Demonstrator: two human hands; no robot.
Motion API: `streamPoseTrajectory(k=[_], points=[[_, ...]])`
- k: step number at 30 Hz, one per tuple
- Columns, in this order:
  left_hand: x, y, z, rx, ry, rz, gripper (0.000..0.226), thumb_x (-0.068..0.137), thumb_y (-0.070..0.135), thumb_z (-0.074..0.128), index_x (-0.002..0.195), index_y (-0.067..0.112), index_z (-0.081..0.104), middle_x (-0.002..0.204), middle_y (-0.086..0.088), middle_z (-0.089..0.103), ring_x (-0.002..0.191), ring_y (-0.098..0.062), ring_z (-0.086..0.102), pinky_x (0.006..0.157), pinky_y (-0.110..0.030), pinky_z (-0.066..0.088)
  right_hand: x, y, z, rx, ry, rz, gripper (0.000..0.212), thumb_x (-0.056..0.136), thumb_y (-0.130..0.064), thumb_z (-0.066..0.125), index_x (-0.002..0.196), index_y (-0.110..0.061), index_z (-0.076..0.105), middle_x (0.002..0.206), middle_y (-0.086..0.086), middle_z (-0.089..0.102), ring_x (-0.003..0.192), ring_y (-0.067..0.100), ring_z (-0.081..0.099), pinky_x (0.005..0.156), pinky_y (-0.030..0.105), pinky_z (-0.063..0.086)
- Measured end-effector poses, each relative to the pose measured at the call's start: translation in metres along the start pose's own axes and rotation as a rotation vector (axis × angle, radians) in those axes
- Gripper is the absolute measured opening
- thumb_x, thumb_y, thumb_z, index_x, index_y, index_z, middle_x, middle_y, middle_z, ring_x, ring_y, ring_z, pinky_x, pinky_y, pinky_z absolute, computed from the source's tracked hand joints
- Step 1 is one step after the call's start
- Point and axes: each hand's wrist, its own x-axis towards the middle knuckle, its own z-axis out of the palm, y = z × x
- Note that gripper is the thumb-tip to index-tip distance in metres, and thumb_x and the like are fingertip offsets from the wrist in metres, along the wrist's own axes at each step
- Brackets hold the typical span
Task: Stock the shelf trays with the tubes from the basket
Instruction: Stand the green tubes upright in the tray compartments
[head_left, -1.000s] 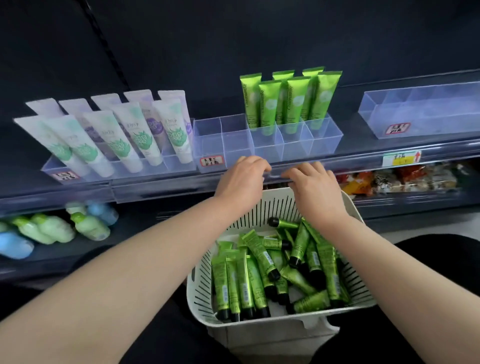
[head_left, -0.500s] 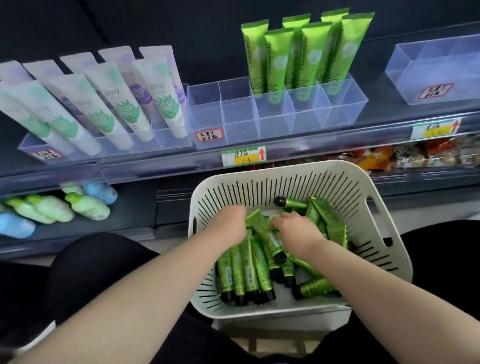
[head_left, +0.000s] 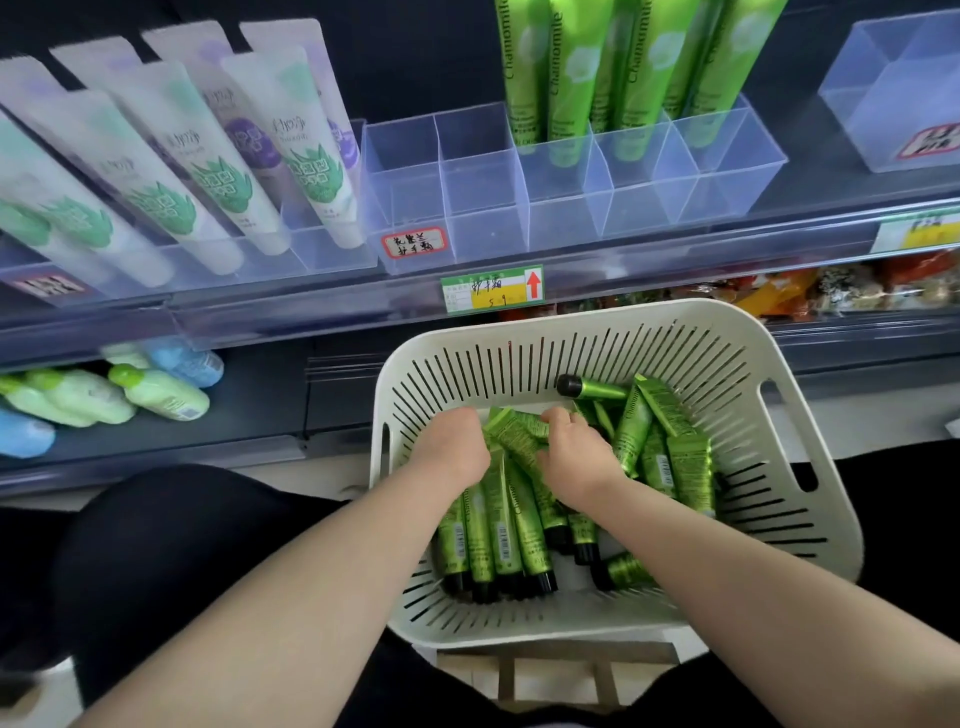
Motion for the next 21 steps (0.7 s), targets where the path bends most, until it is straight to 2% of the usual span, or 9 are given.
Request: streamPoseTrajectory(k=[3,7,9,11,13,15,16,18,21], points=[[0.0,-0.001,-0.001,-0.009,-0.004,-0.01,0.019,0.093,0.007,0.055,0.112,0.009,0.06,0.096,-0.001,0.056,0.086,-0.018,0.055,0.073,-0.028,0.046,-0.002,-0.007,0.004,-0.123,-0.115,0.053,0.055,0.09,-0.028,0.061,0.133,-0.009,0.033,0.116,0.011,0.056,0.1,0.029,0.059,0.071,0.035,0.047],[0.0,0.0,-0.001,-0.015,-0.012,0.017,0.018,0.093,0.007,0.054,0.109,0.01,0.06,0.097,0.002,0.057,0.085,-0.017,0.054,0.07,-0.028,0.045,-0.008,-0.006,-0.001,-0.292,-0.139,0.044,0.058,0.081,-0.027,0.068,0.128,-0.012,0.036,0.104,0.004,0.058,0.088,0.024,0.058,0.06,0.032,0.043],[0.0,0.002,0.0,-0.026,-0.03,0.036,0.022,0.094,0.007,0.053,0.115,0.01,0.06,0.102,0.001,0.057,0.092,-0.019,0.056,0.078,-0.029,0.046,-0.01,-0.002,-0.01,-0.373,-0.131,0.022,0.051,0.081,-0.026,0.065,0.126,-0.015,0.043,0.112,0.003,0.053,0.095,0.023,0.058,0.061,0.031,0.043],[0.001,0.004,0.003,-0.015,-0.053,0.048,0.024,0.094,0.012,0.054,0.117,0.012,0.06,0.113,-0.003,0.061,0.103,-0.022,0.058,0.092,-0.035,0.048,-0.013,0.003,-0.02,-0.385,-0.1,0.016,0.045,0.082,-0.027,0.063,0.121,-0.014,0.045,0.113,0.004,0.051,0.098,0.024,0.057,0.063,0.032,0.043],[0.002,0.008,0.008,0.002,-0.071,0.041,0.021,0.095,0.018,0.055,0.115,0.013,0.06,0.111,-0.004,0.062,0.1,-0.022,0.059,0.092,-0.039,0.049,-0.017,0.007,-0.029,-0.355,-0.04,0.031,0.041,0.082,-0.026,0.061,0.115,-0.013,0.039,0.1,0.003,0.053,0.086,0.024,0.057,0.059,0.031,0.041],[0.004,0.01,0.012,0.01,-0.082,0.035,0.017,0.094,0.019,0.055,0.11,0.014,0.06,0.104,-0.002,0.063,0.09,-0.02,0.058,0.085,-0.036,0.051,-0.02,0.012,-0.035,-0.335,0.021,0.026,0.036,0.082,-0.02,0.058,0.11,-0.014,0.034,0.081,0.0,0.053,0.068,0.022,0.054,0.05,0.028,0.036],[0.005,0.012,0.013,0.015,-0.082,0.033,0.016,0.095,0.021,0.056,0.108,0.013,0.06,0.1,0.0,0.062,0.086,-0.018,0.057,0.083,-0.035,0.05,-0.02,0.014,-0.036,-0.32,0.038,0.019,0.036,0.082,-0.018,0.056,0.11,-0.014,0.034,0.076,0.0,0.052,0.065,0.021,0.052,0.049,0.028,0.035],[0.004,0.016,0.014,0.032,-0.082,0.035,0.016,0.094,0.028,0.058,0.1,0.013,0.06,0.091,0.003,0.058,0.082,-0.016,0.056,0.083,-0.035,0.05,-0.019,0.017,-0.037,-0.243,0.035,0.005,0.041,0.085,-0.02,0.054,0.12,-0.015,0.033,0.083,0.002,0.053,0.075,0.022,0.052,0.059,0.032,0.039],[0.003,0.019,0.014,0.103,-0.082,0.063,0.017,0.09,0.033,0.062,0.087,0.017,0.056,0.085,0.002,0.057,0.082,-0.018,0.059,0.08,-0.037,0.053,-0.018,0.02,-0.037,-0.167,-0.008,-0.005,0.055,0.09,-0.048,0.051,0.133,-0.018,0.035,0.116,0.003,0.055,0.111,0.026,0.048,0.092,0.044,0.039]])
